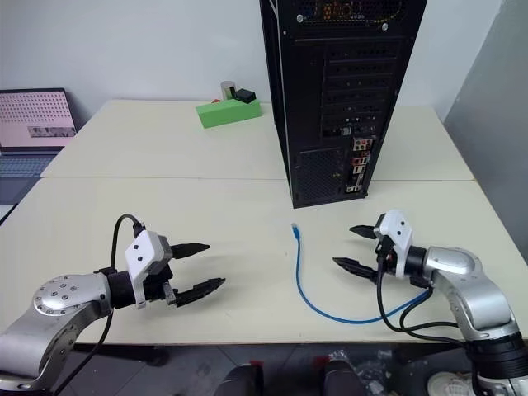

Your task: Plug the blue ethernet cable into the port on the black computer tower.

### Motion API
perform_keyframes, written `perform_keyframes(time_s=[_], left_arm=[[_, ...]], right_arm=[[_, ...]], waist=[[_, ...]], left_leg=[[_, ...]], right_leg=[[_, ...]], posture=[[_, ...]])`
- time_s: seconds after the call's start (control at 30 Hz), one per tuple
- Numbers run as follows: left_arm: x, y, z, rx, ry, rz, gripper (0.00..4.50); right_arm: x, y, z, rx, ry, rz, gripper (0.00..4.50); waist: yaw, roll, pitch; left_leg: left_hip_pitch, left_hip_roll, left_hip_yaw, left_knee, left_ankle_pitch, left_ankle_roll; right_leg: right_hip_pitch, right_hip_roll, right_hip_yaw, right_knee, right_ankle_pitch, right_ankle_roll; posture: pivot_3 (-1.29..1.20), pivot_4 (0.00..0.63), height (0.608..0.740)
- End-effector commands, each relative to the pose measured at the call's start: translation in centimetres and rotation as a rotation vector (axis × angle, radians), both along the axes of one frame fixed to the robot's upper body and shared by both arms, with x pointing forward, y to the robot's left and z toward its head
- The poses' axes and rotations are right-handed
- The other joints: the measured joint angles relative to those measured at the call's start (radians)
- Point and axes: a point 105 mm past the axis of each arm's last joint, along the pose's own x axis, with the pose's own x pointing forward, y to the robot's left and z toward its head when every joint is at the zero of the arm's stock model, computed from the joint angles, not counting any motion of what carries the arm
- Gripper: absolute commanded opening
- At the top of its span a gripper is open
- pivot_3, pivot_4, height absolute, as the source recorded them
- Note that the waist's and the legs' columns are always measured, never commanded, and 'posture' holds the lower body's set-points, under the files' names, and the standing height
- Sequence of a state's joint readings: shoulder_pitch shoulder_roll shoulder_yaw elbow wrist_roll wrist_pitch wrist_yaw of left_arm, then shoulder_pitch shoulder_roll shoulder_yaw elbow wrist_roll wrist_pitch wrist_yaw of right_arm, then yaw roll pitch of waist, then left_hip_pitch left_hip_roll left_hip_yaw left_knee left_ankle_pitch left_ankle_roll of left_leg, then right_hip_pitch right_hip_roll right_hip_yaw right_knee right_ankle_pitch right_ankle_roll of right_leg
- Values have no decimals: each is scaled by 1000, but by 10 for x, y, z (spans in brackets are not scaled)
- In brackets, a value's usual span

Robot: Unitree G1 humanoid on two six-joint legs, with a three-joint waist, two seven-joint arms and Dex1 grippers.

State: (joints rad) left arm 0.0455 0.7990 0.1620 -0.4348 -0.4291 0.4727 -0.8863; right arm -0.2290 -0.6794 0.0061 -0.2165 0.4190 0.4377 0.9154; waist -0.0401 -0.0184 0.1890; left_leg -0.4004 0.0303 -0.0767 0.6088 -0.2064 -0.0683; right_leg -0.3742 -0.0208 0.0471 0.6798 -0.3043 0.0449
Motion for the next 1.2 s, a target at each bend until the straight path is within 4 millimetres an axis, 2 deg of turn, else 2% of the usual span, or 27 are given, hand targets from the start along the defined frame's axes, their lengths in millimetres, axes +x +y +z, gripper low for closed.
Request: perform_keyframes(time_s=[0.03, 0.2, 0.33, 0.47, 0.67, 0.8, 1.2], left_arm=[[-2, -9, 6, 26, -39, -48, 4500], [0, -13, 4, 31, -41, -76, 4500], [5, -15, 7, 10, -52, -82, 4500], [7, -18, 8, 1, -53, -97, 4500], [8, -20, 11, -24, -62, -111, 4500], [10, -20, 12, -26, -67, -108, 4500], [18, -16, 13, -18, -77, -105, 4500]], right_arm=[[7, 20, 10, 41, -21, -42, 4467], [23, 40, -1, 40, -33, -136, 4467], [33, 65, -7, 61, -23, -161, 4467], [43, 84, -22, 55, 11, -198, 4467], [53, 99, -38, 21, 35, -243, 4467], [56, 100, -45, -22, 31, -267, 4467], [60, 98, -44, -77, -8, -271, 1742]], waist=[[-2, 0, 0], [0, 0, 0], [-1, 0, 0], [-2, 0, 0], [-1, 0, 0], [-1, 0, 0], [-1, 0, 0]], left_leg=[[0, 0, 0, 0, 0, 0], [0, 0, 0, 0, 0, 0], [0, 0, 0, 0, 0, 0], [-1, 0, 0, 0, 0, 0], [-1, 0, 0, 0, 0, 0], [-1, 0, 0, 0, 0, 0], [-1, 0, 0, 0, 0, 0]], right_leg=[[0, 0, 0, 0, 0, 0], [-1, 0, 0, 0, 0, 0], [-1, 0, 0, 0, 0, 0], [-1, 1, 0, 1, 0, 0], [-2, 1, 0, 1, 0, 0], [-2, 1, 0, 1, 0, 0], [-2, 1, 0, 1, 0, 0]], posture=[[0, 150, 740], [0, 150, 740], [0, 150, 740], [0, 150, 740], [0, 150, 740], [0, 150, 740], [0, 150, 740]])
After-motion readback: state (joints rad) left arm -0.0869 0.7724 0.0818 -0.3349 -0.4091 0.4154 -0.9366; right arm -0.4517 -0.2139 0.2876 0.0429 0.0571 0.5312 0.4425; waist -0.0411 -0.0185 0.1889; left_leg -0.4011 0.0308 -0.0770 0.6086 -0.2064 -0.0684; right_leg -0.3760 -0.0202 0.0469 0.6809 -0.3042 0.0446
